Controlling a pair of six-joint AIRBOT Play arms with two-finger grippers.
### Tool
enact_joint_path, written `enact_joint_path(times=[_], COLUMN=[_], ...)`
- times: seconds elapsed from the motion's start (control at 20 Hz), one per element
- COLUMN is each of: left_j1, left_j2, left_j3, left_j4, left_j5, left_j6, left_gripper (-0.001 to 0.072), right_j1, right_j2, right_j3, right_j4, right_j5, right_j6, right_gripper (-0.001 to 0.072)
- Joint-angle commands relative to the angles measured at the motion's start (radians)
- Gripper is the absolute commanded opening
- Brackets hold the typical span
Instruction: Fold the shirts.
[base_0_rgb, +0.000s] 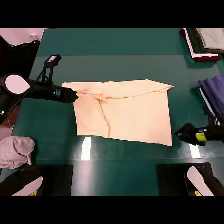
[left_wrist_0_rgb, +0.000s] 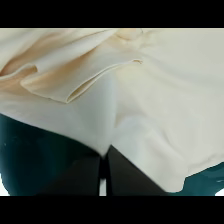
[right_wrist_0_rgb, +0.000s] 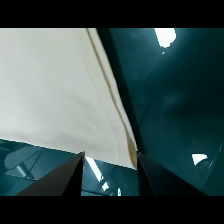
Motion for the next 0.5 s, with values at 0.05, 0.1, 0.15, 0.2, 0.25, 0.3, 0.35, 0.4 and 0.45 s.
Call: enact_joint_path(times=[0.05, 0.1, 0.15, 0.2, 0.25, 0.3, 0.35, 0.4, 0.45], left_j1=[0.001, 0.001, 0.001, 0.001, 0.001, 0.001, 0.001, 0.001, 0.001], left_j2=[0.004, 0.004, 0.004, 0.004, 0.004, 0.004, 0.004, 0.004, 0.004], left_j3=[0.006, 0.006, 0.006, 0.006, 0.006, 0.006, 0.006, 0.006, 0.006], left_j4=[0.004, 0.004, 0.004, 0.004, 0.004, 0.003, 0.003, 0.003, 0.001], left_j5=[-0.024, -0.029, -0.035, -0.043, -0.048, -0.051, -0.051, -0.051, -0.050], left_j6=[-0.001, -0.001, -0.001, -0.001, -0.001, -0.001, -0.001, -0.001, -0.002], left_gripper=[0.0025, 0.0025, 0.0025, 0.0025, 0.0025, 0.0025, 0.0026, 0.0025, 0.0025], right_j1=[0.069, 0.096, 0.119, 0.143, 0.166, 0.185, 0.204, 0.222, 0.238], right_j2=[-0.067, -0.095, -0.118, -0.138, -0.156, -0.170, -0.182, -0.195, -0.203], right_j3=[-0.037, -0.028, -0.017, -0.004, 0.010, 0.023, 0.034, 0.046, 0.055], right_j4=[-0.005, -0.005, -0.005, -0.005, -0.007, -0.006, -0.007, -0.007, -0.007], right_j5=[-0.025, -0.029, -0.035, -0.039, -0.044, -0.049, -0.053, -0.054, -0.054], right_j6=[-0.021, -0.021, -0.021, -0.021, -0.021, -0.021, -0.021, -0.021, -0.021], right_gripper=[0.0372, 0.0372, 0.0371, 0.0371, 0.0369, 0.0369, 0.0327, 0.0239, 0.0172])
